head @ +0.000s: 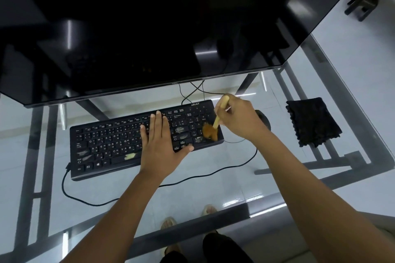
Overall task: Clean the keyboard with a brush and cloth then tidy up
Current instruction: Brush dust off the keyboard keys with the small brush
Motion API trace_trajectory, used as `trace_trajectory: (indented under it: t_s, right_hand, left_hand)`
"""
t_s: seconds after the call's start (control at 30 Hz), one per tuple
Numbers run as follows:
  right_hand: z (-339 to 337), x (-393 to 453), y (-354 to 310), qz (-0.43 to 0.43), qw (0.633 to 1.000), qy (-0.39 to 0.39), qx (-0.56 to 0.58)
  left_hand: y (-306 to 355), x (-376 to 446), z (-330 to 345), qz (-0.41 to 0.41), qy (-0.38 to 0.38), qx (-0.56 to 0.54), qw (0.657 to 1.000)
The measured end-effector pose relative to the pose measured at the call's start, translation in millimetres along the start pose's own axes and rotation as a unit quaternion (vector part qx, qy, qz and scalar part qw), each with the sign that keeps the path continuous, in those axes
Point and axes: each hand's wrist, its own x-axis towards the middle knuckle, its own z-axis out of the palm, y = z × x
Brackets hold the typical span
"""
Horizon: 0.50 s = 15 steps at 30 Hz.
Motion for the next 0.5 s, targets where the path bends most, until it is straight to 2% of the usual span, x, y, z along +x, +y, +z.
trace_trajectory:
  t_s: [0.07,0.1,0.17,0.23,0.27,0.3,0.37,0.4,0.47,0.5]
  right_hand:
    - [-1.3,-0.6,-0.1,-0.01,0.997,0.076,0.017]
    - [-3.3,0.1,2.3,-0.009,0.995,0.089,0.041]
    - [-6.4,0.5,1.4,0.001,0.997,0.041,0.059]
    - [-3.2,-1.1,1.4,-0.008,1.0,-0.027,-0.006]
    - [0.1,-0.9,1.9,-0.02,0.999,-0.016,-0.037]
    - [2.8,-0.1,2.7,-0.031,0.998,0.029,-0.042]
    - [3.3,-0.7,-2.0,-0.029,0.993,0.114,0.027]
    - [2.5,0.2,-4.2,-0.021,0.989,0.125,0.073]
    - [4.1,2.1,-9.8,0.015,0.987,0.047,0.155]
    - [7.8,1.9,-12.0,0.025,0.988,0.003,0.154]
  left_hand:
    - [0.0,-1.2,0.2,0.003,-0.003,0.0,1.0]
    - [-0.2,-1.8,0.6,0.005,-0.003,0.0,1.0]
    - [-2.5,-3.7,0.8,0.012,-0.005,0.007,1.0]
    - [-5.5,-5.5,1.8,0.018,-0.008,0.01,1.0]
    - [-6.7,-6.1,1.6,0.019,-0.008,0.011,1.0]
    - [-7.5,-6.7,1.9,0.02,-0.011,0.013,1.0]
    - [-8.1,-8.1,1.4,0.024,-0.015,0.02,0.999]
    - [-9.0,-9.1,1.2,0.028,-0.011,0.022,0.999]
    - [-13.4,-12.6,0.6,0.033,-0.003,0.02,0.999]
    - [-16.6,-15.1,0.5,0.034,-0.001,0.021,0.999]
